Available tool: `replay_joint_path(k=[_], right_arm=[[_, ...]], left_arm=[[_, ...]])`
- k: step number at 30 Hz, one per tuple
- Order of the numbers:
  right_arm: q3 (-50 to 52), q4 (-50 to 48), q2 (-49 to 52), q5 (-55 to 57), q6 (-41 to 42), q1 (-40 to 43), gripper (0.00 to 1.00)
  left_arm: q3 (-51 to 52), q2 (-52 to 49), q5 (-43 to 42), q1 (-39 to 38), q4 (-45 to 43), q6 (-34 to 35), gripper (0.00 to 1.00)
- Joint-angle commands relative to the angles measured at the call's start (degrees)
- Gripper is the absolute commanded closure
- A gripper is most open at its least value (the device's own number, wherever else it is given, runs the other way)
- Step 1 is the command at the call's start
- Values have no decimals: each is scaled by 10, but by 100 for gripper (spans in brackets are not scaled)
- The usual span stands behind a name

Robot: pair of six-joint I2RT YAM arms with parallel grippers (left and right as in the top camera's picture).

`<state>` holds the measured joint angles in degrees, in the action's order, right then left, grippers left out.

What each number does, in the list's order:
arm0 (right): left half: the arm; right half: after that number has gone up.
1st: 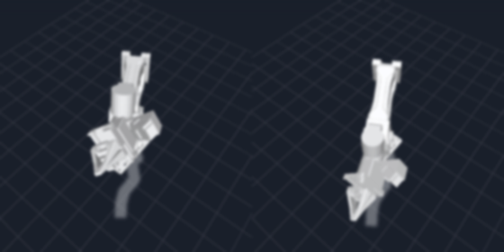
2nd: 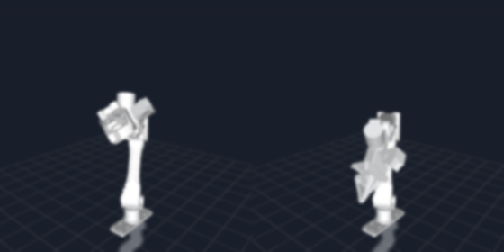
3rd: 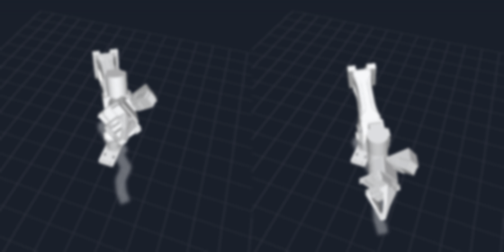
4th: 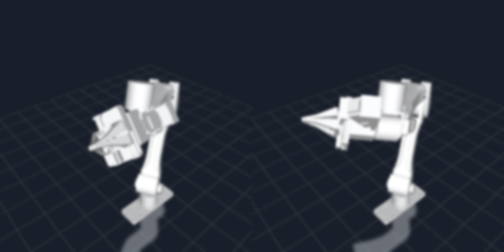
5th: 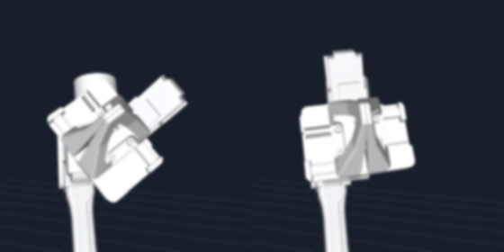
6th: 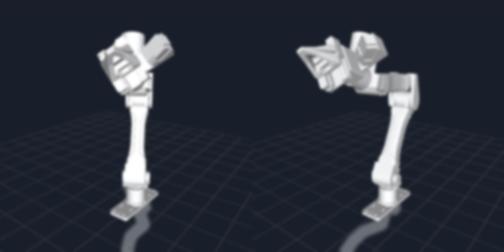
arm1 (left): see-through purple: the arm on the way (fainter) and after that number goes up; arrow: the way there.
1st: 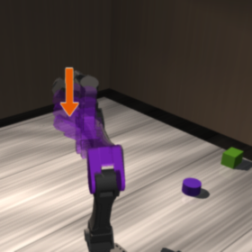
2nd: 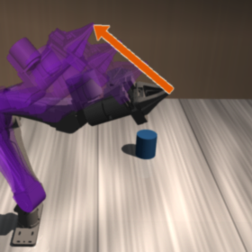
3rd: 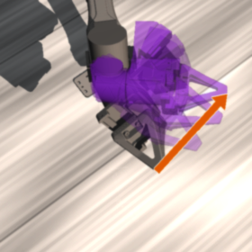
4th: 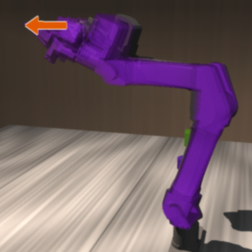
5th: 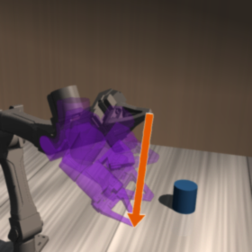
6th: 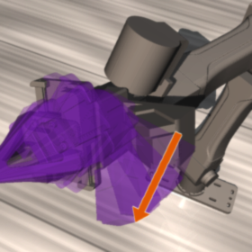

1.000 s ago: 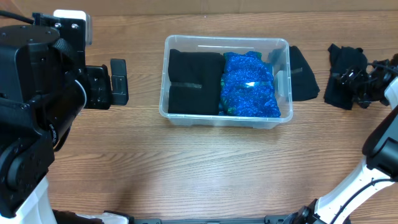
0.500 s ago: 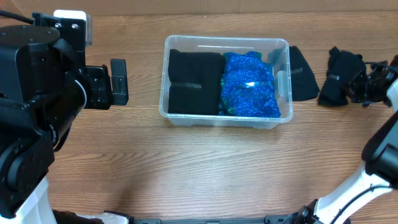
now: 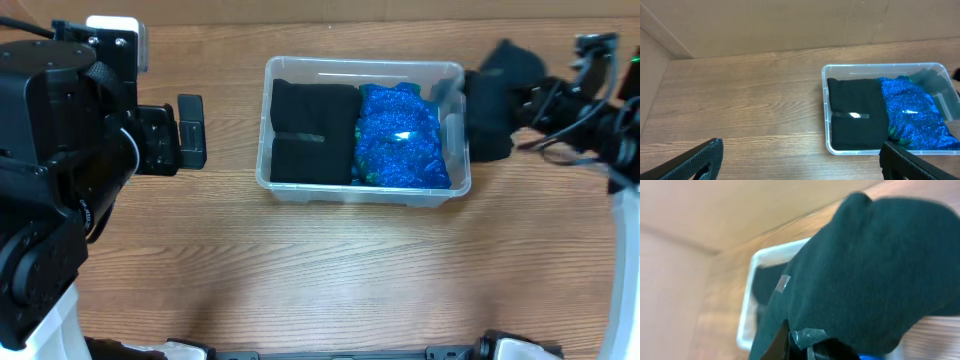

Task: Pack container
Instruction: 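Reach the right gripper back and grasp another black item, then place the black item into the bin's right side and release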

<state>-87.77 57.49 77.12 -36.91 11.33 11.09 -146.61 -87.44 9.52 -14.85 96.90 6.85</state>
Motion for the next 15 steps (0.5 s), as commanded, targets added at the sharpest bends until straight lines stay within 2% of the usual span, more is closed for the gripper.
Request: replay_joint_path(k=[1,5,15], right_arm=[[-4,-5,-11,-13,7,-64,96],[-4,-40,9,14,7,-106,96],[-3,-111,128,23,14,-121,96]], left_arm=[[2,1,8,4,-1,-11,0],[2,1,8,4,-1,-11,0],[2,1,8,4,-1,-11,0]])
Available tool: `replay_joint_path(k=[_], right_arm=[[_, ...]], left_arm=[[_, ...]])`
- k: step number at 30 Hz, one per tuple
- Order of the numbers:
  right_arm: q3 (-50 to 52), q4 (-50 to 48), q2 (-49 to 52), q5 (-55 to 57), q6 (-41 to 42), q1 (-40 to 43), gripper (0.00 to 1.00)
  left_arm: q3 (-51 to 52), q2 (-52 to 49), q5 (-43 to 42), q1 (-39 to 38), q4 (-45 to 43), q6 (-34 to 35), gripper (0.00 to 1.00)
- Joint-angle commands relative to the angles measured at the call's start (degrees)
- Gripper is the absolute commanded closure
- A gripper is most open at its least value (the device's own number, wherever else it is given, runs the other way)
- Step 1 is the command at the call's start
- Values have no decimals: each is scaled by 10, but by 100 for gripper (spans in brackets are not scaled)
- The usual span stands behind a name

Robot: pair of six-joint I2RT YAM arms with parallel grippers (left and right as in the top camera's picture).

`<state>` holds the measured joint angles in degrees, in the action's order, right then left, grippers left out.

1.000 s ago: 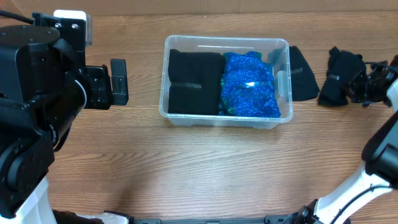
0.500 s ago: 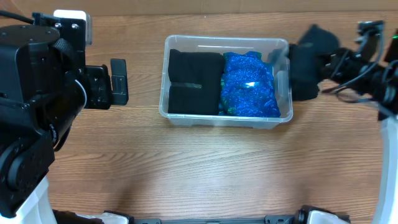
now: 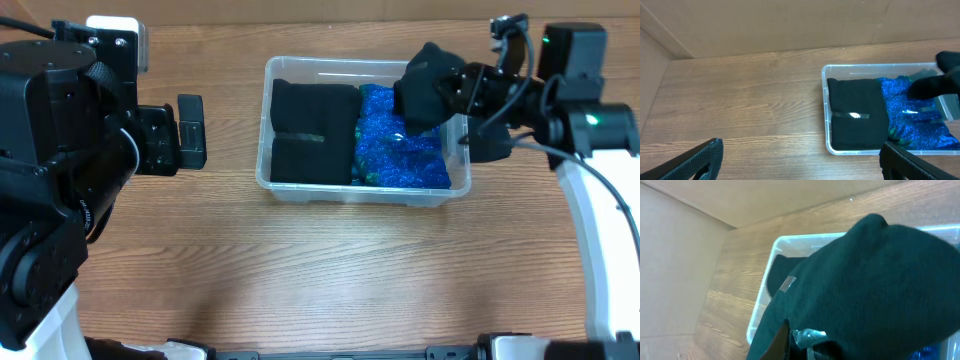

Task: Pack container
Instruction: 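Place the black item into the bin's right side and release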

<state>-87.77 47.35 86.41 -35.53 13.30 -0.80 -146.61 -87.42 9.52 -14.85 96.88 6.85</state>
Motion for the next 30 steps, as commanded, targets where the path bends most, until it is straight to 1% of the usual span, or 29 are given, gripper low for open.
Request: replay_joint_path(k=[1,6,10,14,17,19,22,26,27,28,30], right_arm=[[-3,-9,53,8,-19,-2,96],[-3,-40,108,-9,-33,-6,96],[-4,-89,110,-22,-26,-6,96],[-9,-134,109,-54,4,-3,96],[-9,-148,109,-68,4,-3,96],[-9,-145,110,-63,-3,-3,96],[-9,-109,110,-13,-22,-3,96],[-7,-1,110,1,-88,-3,96],[-7,31,110,5,-104,-4,91],[-7,72,110,25,-105,-4,78],[-7,127,110,63,-103,-3,56]], left_arm=[[2,1,8,4,-1,-11,0],[2,1,8,4,-1,-11,0],[2,1,8,4,-1,-11,0],[2,1,8,4,-1,-11,0],[2,1,8,4,-1,-11,0],[2,1,8,4,-1,-11,0],[2,1,8,4,-1,-11,0],[2,1,8,4,-1,-11,0],[2,1,8,4,-1,-11,0],[2,1,8,4,-1,-11,0],[2,1,8,4,-1,-11,0]])
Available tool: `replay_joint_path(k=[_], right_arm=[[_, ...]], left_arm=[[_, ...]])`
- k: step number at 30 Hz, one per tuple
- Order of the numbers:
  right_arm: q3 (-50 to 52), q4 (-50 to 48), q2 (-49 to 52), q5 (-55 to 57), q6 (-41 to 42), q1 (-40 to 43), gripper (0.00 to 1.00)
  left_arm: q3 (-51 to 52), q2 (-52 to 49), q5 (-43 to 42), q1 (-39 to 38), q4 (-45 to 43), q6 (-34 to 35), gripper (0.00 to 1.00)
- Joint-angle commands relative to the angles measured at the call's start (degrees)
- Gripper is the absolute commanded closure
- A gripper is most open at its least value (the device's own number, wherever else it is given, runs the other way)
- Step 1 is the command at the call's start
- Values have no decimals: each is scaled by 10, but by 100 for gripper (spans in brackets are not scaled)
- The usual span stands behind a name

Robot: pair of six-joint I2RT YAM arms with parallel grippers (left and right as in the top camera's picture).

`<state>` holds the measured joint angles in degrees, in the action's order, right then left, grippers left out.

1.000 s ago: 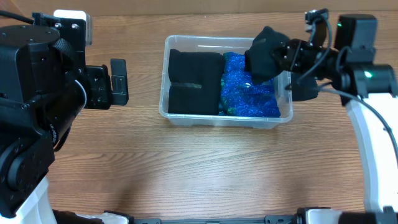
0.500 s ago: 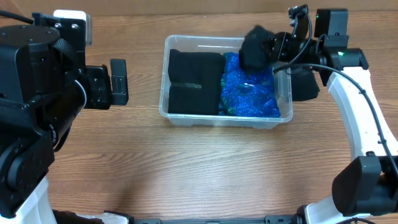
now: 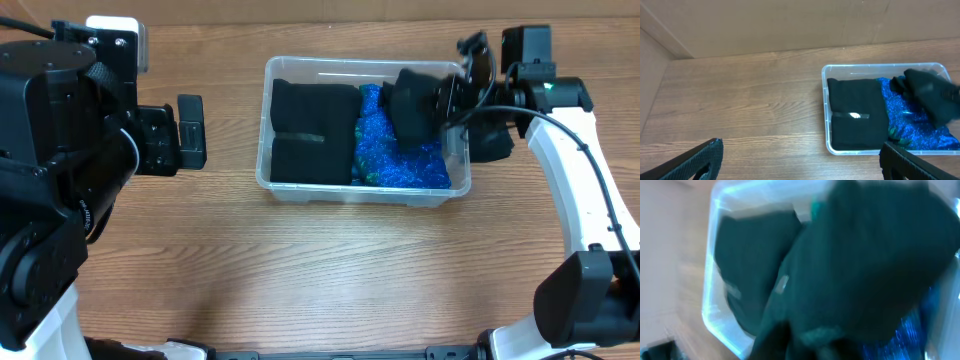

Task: Pack container
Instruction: 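Place the black item into the bin's right side and release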

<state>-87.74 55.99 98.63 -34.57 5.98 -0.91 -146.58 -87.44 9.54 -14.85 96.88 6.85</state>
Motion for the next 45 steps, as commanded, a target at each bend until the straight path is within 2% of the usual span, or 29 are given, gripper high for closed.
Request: replay_joint_path(k=[1,4,7,8,9,10,11,16,20,22,25,30,31,33,34,35,36,37,41,45], right_arm=[[-7,68,-12,76,-19,1,49],[-9,116,-24,89,-8,11,48],[-11,120,-51,94,13,14,50],[-13,115,-61,95,20,14,56],[-13,105,-73,95,27,10,74],[-13,96,-81,95,35,5,88],[-13,85,-86,95,42,-1,95],[4,-4,-70,115,54,-62,96],[30,-47,-16,242,113,-96,96],[35,-47,29,290,133,-99,96],[35,-29,112,300,151,-99,96],[31,-4,134,297,148,-101,96],[23,2,124,294,139,-101,93],[-1,12,91,292,128,-101,73],[-16,13,67,291,122,-99,59],[-34,13,35,289,118,-94,36],[-45,13,13,290,118,-89,24],[-54,11,-9,290,118,-83,17],[-64,-6,-86,239,74,-19,7],[-63,5,-82,170,73,89,5]], left_arm=[[2,1,8,4,-1,-11,0],[2,1,8,4,-1,-11,0],[2,1,8,4,-1,-11,0],[2,1,8,4,-1,-11,0],[2,1,8,4,-1,-11,0],[2,1,8,4,-1,-11,0],[2,1,8,4,-1,-11,0],[2,1,8,4,-1,-11,0],[2,1,8,4,-1,-11,0],[2,1,8,4,-1,-11,0],[2,1,8,4,-1,-11,0],[2,1,8,4,-1,-11,0],[2,1,8,4,-1,-11,0],[2,1,8,4,-1,-11,0],[2,1,8,4,-1,-11,0],[2,1,8,4,-1,-11,0],[2,1,8,4,-1,-11,0],[2,1,8,4,-1,-11,0],[2,1,8,4,-1,-11,0],[2,1,8,4,-1,-11,0]])
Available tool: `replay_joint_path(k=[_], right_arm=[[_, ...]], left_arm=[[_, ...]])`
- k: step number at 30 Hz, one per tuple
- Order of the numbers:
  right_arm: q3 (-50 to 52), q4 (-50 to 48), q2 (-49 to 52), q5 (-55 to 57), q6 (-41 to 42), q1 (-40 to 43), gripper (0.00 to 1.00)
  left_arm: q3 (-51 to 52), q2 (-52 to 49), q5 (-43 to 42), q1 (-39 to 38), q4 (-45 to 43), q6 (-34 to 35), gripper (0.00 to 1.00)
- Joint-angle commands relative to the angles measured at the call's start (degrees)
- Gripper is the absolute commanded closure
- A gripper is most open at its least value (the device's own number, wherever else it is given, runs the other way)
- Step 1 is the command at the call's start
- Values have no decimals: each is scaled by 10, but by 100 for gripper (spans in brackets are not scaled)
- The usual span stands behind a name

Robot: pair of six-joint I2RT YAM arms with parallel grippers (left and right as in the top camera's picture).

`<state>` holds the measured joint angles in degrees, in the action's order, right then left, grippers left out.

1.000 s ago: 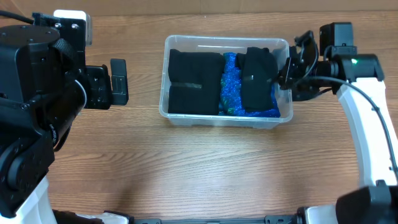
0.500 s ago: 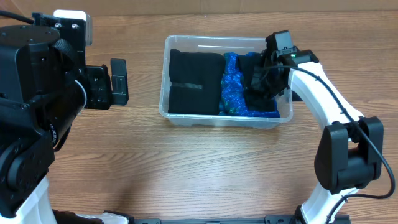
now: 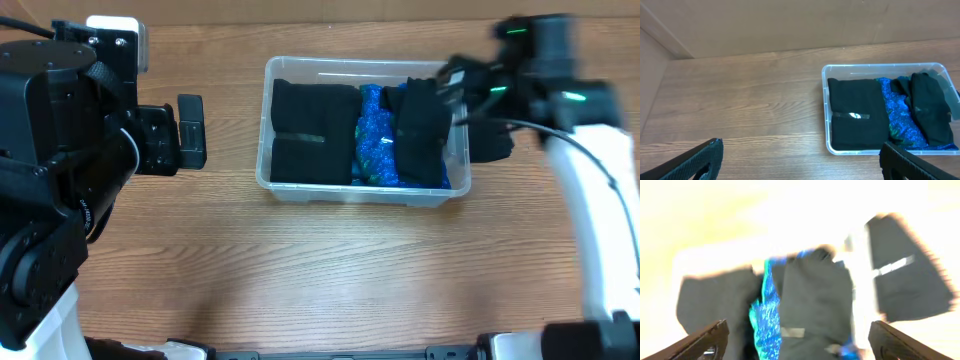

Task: Pack container
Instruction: 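Place the black item into the bin's right side and release, then grasp the last black garment beside the bin with the right gripper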

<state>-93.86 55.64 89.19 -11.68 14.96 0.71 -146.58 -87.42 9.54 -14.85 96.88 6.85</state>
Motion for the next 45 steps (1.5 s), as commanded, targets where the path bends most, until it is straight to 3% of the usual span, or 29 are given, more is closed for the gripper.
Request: replay_joint_path(k=[1,5,10,15,28,31,36,43,45], right_arm=[[-1,12,24,-67,-17,110,5],[-1,11,78,-64,-20,195,3],[-1,-17,188,-64,-19,233,3],[-1,-66,282,-104,-53,224,7],[-1,-132,386,-133,-78,166,8],[-1,-130,410,-130,-77,154,18],[-2,-116,413,-130,-77,152,67],[-2,-76,322,-128,-77,181,93],[-2,-64,283,-128,-76,184,96]], left_arm=[[2,1,8,4,-1,-11,0],[2,1,8,4,-1,-11,0],[2,1,8,4,-1,-11,0],[2,1,8,4,-1,-11,0],[2,1,8,4,-1,-11,0],[2,1,8,4,-1,-11,0],[2,1,8,4,-1,-11,0],[2,1,8,4,-1,-11,0],[2,1,8,4,-1,-11,0]])
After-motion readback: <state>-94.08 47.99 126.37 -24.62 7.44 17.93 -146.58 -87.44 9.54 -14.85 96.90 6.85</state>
